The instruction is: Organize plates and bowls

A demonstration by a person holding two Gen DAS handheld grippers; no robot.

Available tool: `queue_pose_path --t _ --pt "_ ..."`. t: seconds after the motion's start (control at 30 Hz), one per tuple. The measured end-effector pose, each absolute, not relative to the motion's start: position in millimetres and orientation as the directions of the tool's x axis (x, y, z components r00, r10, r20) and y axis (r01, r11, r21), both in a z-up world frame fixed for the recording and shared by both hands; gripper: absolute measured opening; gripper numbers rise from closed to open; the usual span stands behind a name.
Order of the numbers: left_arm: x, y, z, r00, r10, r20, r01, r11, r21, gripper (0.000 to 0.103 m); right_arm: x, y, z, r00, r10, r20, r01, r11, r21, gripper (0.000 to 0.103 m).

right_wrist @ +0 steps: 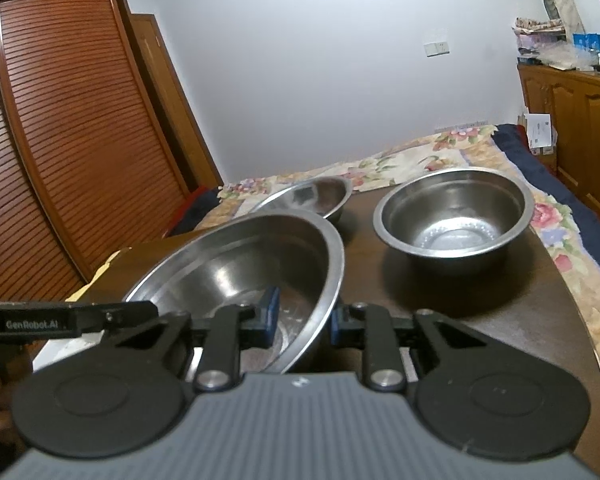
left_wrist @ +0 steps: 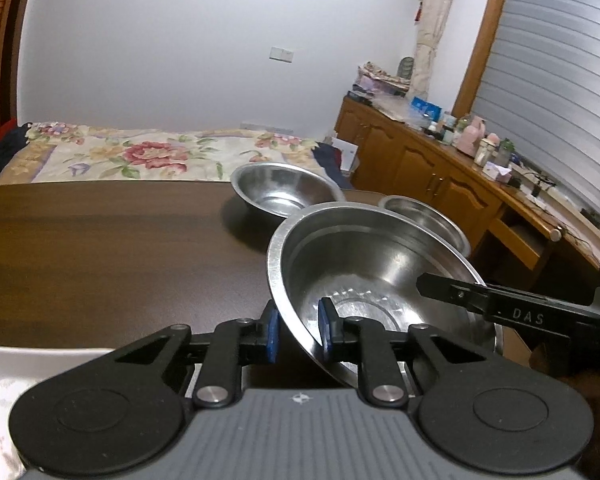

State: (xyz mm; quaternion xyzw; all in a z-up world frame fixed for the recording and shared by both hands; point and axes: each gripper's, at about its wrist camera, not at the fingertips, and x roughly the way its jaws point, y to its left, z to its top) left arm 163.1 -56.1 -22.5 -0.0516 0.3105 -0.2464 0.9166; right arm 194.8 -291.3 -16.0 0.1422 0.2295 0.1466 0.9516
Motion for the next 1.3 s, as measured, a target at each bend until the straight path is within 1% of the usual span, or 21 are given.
queue_pose_path --t 0.43,0.63,1.0,1.2,1.23,1.27,1.3 --pt "125 -50 -27 0.667 -0.500 -0.552 0.461 0.859 -0.222 0.023 160 -287 -17 0.841 0.331 -0.428 -0.199 0.925 0.325 0.026" --pt "110 -52 -33 0.657 -0.494 -0.569 0.473 0.859 -0.199 0.025 147 -287 -20 0.830 0.328 -0.451 -0.194 0.928 0.318 0.026" --pt "105 -55 -41 0.670 -0.468 -0.576 0.467 0.869 -0.163 0.025 145 -283 -25 0.820 0.318 -0.476 -0.191 0.936 0.296 0.027" --pt "105 -54 -44 0.672 -0.477 -0.566 0.467 0.867 -0.177 0.026 146 -284 -28 0.816 0.321 -0.481 -0.186 0.933 0.308 0.027" --pt "106 -53 -44 0.674 -0.473 -0.567 0.462 0.869 -0.176 0.029 147 -284 -27 0.820 0.315 -0.478 -0.184 0.936 0.301 0.028" --pt "106 -52 -44 0.679 -0.466 -0.568 0.456 0.873 -0.171 0.032 145 -284 -28 0.823 0.311 -0.474 -0.183 0.937 0.297 0.036" --pt "105 -51 -42 0.685 -0.462 -0.564 0.452 0.876 -0.168 0.035 145 -285 -27 0.827 0.306 -0.471 -0.178 0.938 0.296 0.049"
